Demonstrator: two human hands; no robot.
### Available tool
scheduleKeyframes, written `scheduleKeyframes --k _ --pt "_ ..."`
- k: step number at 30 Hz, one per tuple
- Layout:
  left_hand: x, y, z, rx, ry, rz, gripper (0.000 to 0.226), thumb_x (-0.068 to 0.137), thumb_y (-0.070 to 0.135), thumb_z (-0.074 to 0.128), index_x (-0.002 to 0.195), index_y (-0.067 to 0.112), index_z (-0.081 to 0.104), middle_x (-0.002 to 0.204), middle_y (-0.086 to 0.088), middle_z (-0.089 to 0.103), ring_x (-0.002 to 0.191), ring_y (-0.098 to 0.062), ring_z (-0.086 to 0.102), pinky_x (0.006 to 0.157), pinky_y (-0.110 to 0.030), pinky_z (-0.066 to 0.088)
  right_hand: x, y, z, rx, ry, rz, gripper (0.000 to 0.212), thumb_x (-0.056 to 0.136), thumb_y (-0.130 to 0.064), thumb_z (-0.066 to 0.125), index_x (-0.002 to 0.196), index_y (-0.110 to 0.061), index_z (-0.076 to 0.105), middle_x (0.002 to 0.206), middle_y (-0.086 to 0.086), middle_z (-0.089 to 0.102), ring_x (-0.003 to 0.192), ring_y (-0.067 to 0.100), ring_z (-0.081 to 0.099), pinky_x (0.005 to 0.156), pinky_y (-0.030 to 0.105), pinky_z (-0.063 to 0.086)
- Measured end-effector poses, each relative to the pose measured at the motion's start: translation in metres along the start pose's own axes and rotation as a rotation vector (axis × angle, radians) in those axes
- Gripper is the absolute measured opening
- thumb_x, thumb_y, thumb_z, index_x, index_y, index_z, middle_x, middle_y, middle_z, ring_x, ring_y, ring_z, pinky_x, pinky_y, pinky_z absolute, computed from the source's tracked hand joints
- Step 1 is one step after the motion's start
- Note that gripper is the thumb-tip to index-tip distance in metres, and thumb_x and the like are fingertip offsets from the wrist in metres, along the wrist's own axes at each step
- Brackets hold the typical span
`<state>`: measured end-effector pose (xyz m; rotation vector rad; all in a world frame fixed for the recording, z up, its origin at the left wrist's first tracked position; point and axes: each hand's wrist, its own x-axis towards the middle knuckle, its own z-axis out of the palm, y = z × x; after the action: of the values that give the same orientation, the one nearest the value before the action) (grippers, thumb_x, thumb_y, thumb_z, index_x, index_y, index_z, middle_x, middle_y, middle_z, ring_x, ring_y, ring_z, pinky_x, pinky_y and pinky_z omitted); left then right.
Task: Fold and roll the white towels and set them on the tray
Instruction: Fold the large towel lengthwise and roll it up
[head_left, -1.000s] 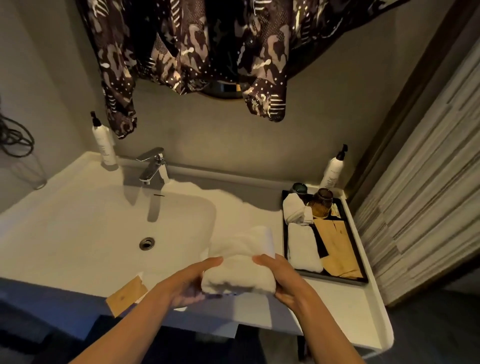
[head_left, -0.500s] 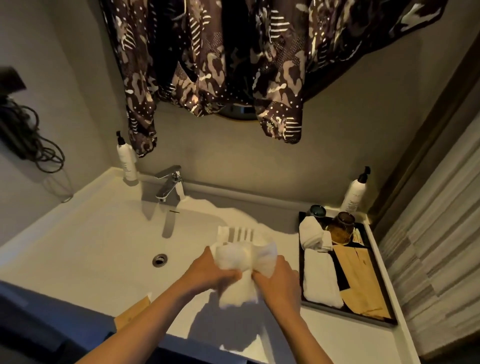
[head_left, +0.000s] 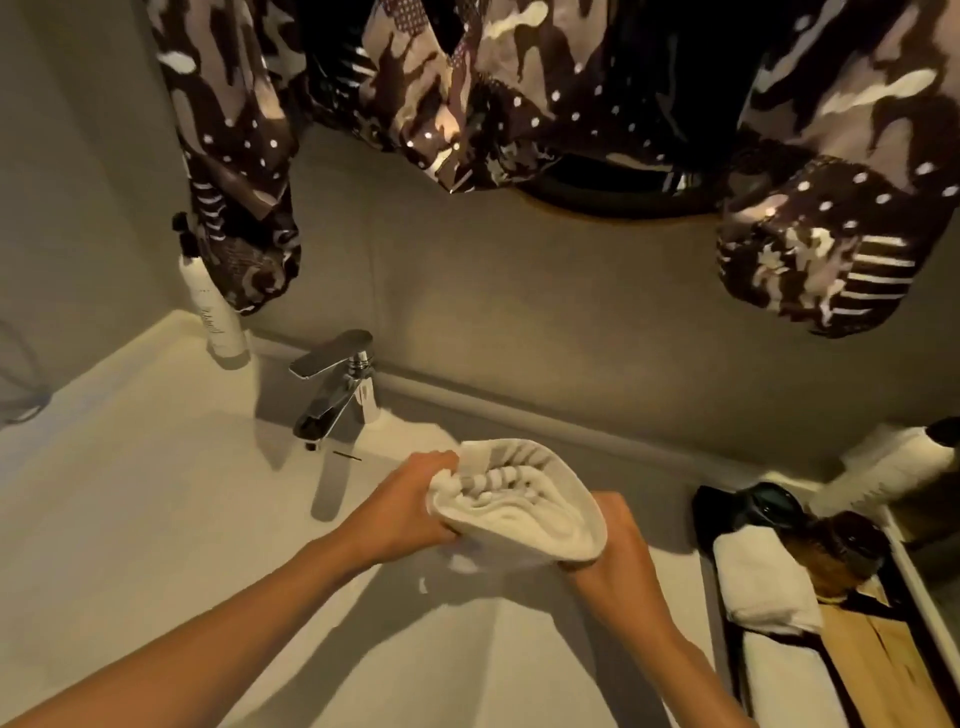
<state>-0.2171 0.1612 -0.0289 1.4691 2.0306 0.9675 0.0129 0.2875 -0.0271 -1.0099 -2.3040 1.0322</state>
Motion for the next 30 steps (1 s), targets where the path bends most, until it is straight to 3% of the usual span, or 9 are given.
scheduleKeyframes --k 4,8,10,14,18,22,24,27,30 --pt "0.068 -0.044 -0.009 0.561 0.295 0.394 0.059 0.058 0.005 0.087 0.110 0.018 0.064 0.124 -0.012 0.058 0.114 -0.031 0.049 0.089 -0.045 0.047 0.068 0.025 0.020 -0.472 0.148 -0.309 0.070 0.065 0.000 0.078 0.128 -0.023 0.059 0.127 0.001 0.052 0.109 0.024 0.054 0.067 0.036 0.055" --pt "0.084 -0.088 -0.003 0.769 0.100 0.377 0.064 0.059 -0.004 0.083 0.113 0.023 0.064 0.135 -0.011 0.056 0.124 -0.029 0.050 0.102 -0.043 0.047 0.085 0.054 0.049 -0.723 -0.195 -0.342 0.085 0.065 0.001 0.075 0.142 -0.026 0.048 0.154 0.001 0.040 0.127 0.026 0.049 0.085 0.039 0.057" --pt "0.074 -0.102 -0.002 0.707 0.008 0.323 0.069 0.063 -0.008 0.074 0.121 0.026 0.059 0.145 -0.007 0.048 0.133 -0.027 0.046 0.105 -0.041 0.044 0.079 0.058 0.057 -0.632 -0.259 -0.258 0.076 0.077 -0.001 0.062 0.146 -0.027 0.043 0.160 -0.004 0.030 0.136 0.023 0.041 0.102 0.039 0.048" --pt "0.057 -0.093 -0.007 0.399 0.131 0.184 0.058 0.079 -0.007 0.051 0.128 0.023 0.057 0.145 -0.001 0.046 0.134 -0.020 0.042 0.107 -0.032 0.037 0.078 0.026 0.065 -0.497 0.008 -0.243 0.046 0.095 -0.022 0.040 0.140 -0.022 0.048 0.152 0.001 0.042 0.136 0.022 0.041 0.107 0.042 0.042" --pt "0.047 -0.088 0.011 0.351 0.212 0.058 0.049 0.091 0.013 0.054 0.138 0.025 0.048 0.154 -0.003 0.036 0.139 -0.022 0.035 0.112 -0.041 0.039 0.082 0.003 0.077 -0.567 0.088 -0.261 0.048 0.092 -0.024 0.055 0.139 -0.020 0.047 0.156 0.009 0.035 0.141 0.028 0.033 0.111 0.044 0.035" --pt "0.056 -0.078 0.026 -0.075 0.431 -0.259 0.064 0.086 0.028 0.073 0.141 0.020 0.042 0.143 -0.001 0.042 0.130 -0.016 0.044 0.104 -0.033 0.044 0.092 -0.006 0.081 -0.259 0.123 0.119 0.072 0.088 -0.038 0.061 0.149 -0.019 0.028 0.154 0.004 0.035 0.141 0.023 0.033 0.112 0.038 0.036" --pt "0.072 -0.074 0.028 -0.356 0.398 -0.471 0.057 0.085 0.033 0.075 0.132 0.016 0.048 0.123 -0.001 0.057 0.114 -0.019 0.057 0.085 -0.028 0.049 0.109 -0.009 0.083 0.097 0.068 0.468 0.077 0.086 -0.048 0.064 0.147 -0.013 0.031 0.148 0.006 0.044 0.133 0.026 0.045 0.098 0.034 0.044" --pt "0.088 -0.067 0.029 -0.312 0.322 -0.579 0.029 0.091 0.044 0.064 0.096 0.016 0.058 0.088 0.003 0.061 0.093 -0.024 0.060 0.063 -0.027 0.039 0.133 -0.003 0.084 0.292 0.025 0.695 0.073 0.085 -0.052 0.065 0.141 -0.008 0.045 0.140 0.011 0.054 0.124 0.032 0.054 0.090 0.035 0.046" --pt "0.097 -0.065 0.027 -0.191 0.256 -0.603 0.040 0.091 0.052 0.061 0.072 0.019 0.049 0.075 0.007 0.056 0.087 -0.025 0.056 0.064 -0.032 0.036 0.136 0.008 0.075 0.195 -0.006 0.806 0.076 0.086 -0.059 0.059 0.137 -0.005 0.047 0.140 0.015 0.052 0.125 0.036 0.052 0.100 0.042 0.044"
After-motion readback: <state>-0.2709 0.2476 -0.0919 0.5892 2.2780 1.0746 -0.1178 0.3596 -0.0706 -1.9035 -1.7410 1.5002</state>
